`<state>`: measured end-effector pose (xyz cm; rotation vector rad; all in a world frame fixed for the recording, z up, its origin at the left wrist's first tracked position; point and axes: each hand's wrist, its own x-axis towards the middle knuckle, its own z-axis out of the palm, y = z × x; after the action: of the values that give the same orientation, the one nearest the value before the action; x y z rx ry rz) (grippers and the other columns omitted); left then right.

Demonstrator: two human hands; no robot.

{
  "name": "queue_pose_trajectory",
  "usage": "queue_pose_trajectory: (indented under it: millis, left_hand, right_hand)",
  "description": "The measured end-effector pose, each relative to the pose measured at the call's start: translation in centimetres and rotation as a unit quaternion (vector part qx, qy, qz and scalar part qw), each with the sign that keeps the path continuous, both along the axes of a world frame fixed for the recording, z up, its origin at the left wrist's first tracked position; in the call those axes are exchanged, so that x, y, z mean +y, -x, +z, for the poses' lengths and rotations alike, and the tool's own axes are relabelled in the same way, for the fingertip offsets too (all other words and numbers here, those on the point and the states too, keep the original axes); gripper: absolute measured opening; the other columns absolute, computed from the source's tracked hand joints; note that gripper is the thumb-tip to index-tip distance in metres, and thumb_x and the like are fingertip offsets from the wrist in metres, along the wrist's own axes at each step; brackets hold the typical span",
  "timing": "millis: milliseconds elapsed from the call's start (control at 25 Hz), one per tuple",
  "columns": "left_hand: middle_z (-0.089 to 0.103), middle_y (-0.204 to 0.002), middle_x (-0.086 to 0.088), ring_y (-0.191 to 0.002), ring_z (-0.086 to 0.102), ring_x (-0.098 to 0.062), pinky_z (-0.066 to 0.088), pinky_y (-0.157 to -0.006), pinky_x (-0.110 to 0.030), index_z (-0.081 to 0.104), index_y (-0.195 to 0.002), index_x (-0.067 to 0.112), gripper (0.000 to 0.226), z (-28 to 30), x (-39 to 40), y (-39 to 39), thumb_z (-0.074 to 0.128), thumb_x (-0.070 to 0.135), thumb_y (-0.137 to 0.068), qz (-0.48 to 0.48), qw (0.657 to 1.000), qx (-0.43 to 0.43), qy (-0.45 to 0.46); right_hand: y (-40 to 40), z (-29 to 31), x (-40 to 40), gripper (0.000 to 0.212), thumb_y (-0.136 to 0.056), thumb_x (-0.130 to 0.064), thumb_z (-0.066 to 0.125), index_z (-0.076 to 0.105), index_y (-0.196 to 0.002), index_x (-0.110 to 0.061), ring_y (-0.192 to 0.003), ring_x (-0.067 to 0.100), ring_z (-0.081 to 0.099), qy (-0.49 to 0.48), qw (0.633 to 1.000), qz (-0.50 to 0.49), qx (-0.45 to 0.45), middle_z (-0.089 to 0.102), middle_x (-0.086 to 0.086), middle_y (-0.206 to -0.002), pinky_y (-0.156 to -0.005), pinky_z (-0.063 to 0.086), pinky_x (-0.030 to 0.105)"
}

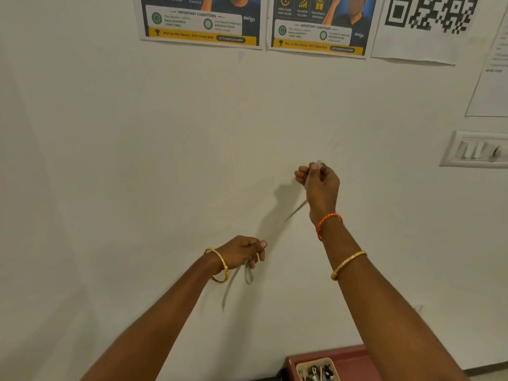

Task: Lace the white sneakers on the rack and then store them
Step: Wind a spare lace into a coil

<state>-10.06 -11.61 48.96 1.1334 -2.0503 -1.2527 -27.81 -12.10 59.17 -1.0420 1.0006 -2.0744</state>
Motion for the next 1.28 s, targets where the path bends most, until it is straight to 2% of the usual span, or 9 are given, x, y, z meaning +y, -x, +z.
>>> queue_pose_trajectory:
  millis: [120,240,400,520,680,920,1120,1200,1280]
  left_hand:
    - [0.057,-0.063,0.004,-0.064,0.054,-0.012,0.043,-0.074,-0.025,0.063,-0.069,0.019,0.036,1.4,-0.3,-1.2,0.048,0.038,-0.096,0.012,0.998,-0.022,0.05]
    - [0.062,-0.071,-0.003,-0.071,0.056,-0.016,0.047,-0.077,-0.033,0.063,-0.064,0.025,0.035,2.7,-1.5,-2.7,0.053,0.046,-0.091,0.08,0.988,-0.012,0.132]
    - [0.066,-0.086,-0.015,-0.072,0.056,-0.02,0.046,-0.068,-0.028,0.063,-0.07,0.022,0.031,3.7,-2.2,-3.6,0.054,0.042,-0.092,0.156,0.972,0.021,0.176]
    - [0.062,-0.078,-0.001,-0.066,0.053,-0.015,0.042,-0.054,-0.013,0.061,-0.071,0.02,0.028,3.9,-1.9,-3.2,0.054,0.035,-0.093,0.181,0.967,0.067,0.166]
    - [0.045,-0.074,-0.003,-0.051,0.043,-0.015,0.042,-0.052,-0.015,0.06,-0.07,0.013,0.038,2.6,-1.0,-2.8,0.046,0.037,-0.096,0.174,0.976,0.116,0.061]
    - [0.044,-0.068,0.001,-0.04,0.033,-0.007,0.041,-0.049,-0.02,0.062,-0.076,0.015,0.041,2.4,1.8,-1.6,0.04,0.042,-0.098,0.041,0.998,0.038,-0.018]
    - [0.04,-0.058,0.003,-0.043,0.034,-0.006,0.036,-0.049,-0.021,0.068,-0.074,0.017,0.039,4.7,3.5,-1.8,0.046,0.041,-0.096,0.016,0.999,-0.021,0.031]
    - [0.036,-0.055,0.004,-0.044,0.032,-0.008,0.034,-0.048,-0.021,0.068,-0.072,0.018,0.037,5.9,3.5,-2.2,0.048,0.041,-0.095,0.038,0.998,-0.001,0.052]
    - [0.03,-0.051,0.008,-0.046,0.027,-0.009,0.031,-0.047,-0.02,0.067,-0.071,0.02,0.034,7.3,3.4,-2.6,0.051,0.04,-0.094,0.051,0.995,0.012,0.085]
  right_hand:
    - [1.4,-3.8,0.3,0.017,-0.1,-0.013,0.042,0.053,-0.089,-0.006,-0.068,0.016,0.063,-0.075,0.971,-0.065,0.218,0.063,0.008,-0.08,-0.061,0.047,0.008]
    - [2.4,-6.4,1.5,0.021,-0.098,-0.011,0.042,0.054,-0.08,-0.01,-0.064,0.018,0.061,-0.175,0.887,0.026,0.426,0.063,0.009,-0.077,-0.061,0.047,0.019]
    - [1.4,-5.5,4.4,0.044,-0.101,-0.031,0.039,0.063,-0.075,-0.006,-0.044,0.011,0.05,-0.274,0.809,0.199,0.481,0.057,0.003,-0.058,-0.048,0.043,0.019]
    - [0.3,-3.9,6.0,0.049,-0.102,-0.028,0.032,0.06,-0.071,-0.004,-0.039,0.01,0.033,-0.259,0.842,0.343,0.326,0.04,-0.001,-0.047,-0.041,0.029,0.021]
    - [-0.6,-1.7,7.1,0.05,-0.101,-0.026,0.031,0.06,-0.069,-0.003,-0.034,0.005,0.031,-0.186,0.878,0.44,0.024,0.037,-0.003,-0.045,-0.037,0.029,0.018]
    - [-2.5,0.5,4.9,0.034,-0.102,-0.016,0.035,0.059,-0.086,0.003,-0.056,0.013,0.064,-0.027,0.918,0.318,-0.235,0.065,0.006,-0.066,-0.058,0.055,0.022]
    - [-1.7,-0.2,1.9,0.031,-0.101,-0.013,0.039,0.057,-0.081,0.0,-0.065,0.02,0.066,-0.024,0.983,0.107,-0.145,0.063,0.012,-0.075,-0.067,0.058,0.028]
    - [-1.1,-1.8,1.3,0.028,-0.1,-0.014,0.039,0.058,-0.086,0.0,-0.067,0.019,0.066,-0.079,0.996,0.035,0.019,0.064,0.011,-0.076,-0.071,0.058,0.029]
    - [-0.6,-3.4,1.9,0.024,-0.098,-0.013,0.041,0.06,-0.09,0.0,-0.06,0.012,0.066,-0.149,0.961,0.016,0.234,0.067,0.012,-0.077,-0.068,0.057,0.025]
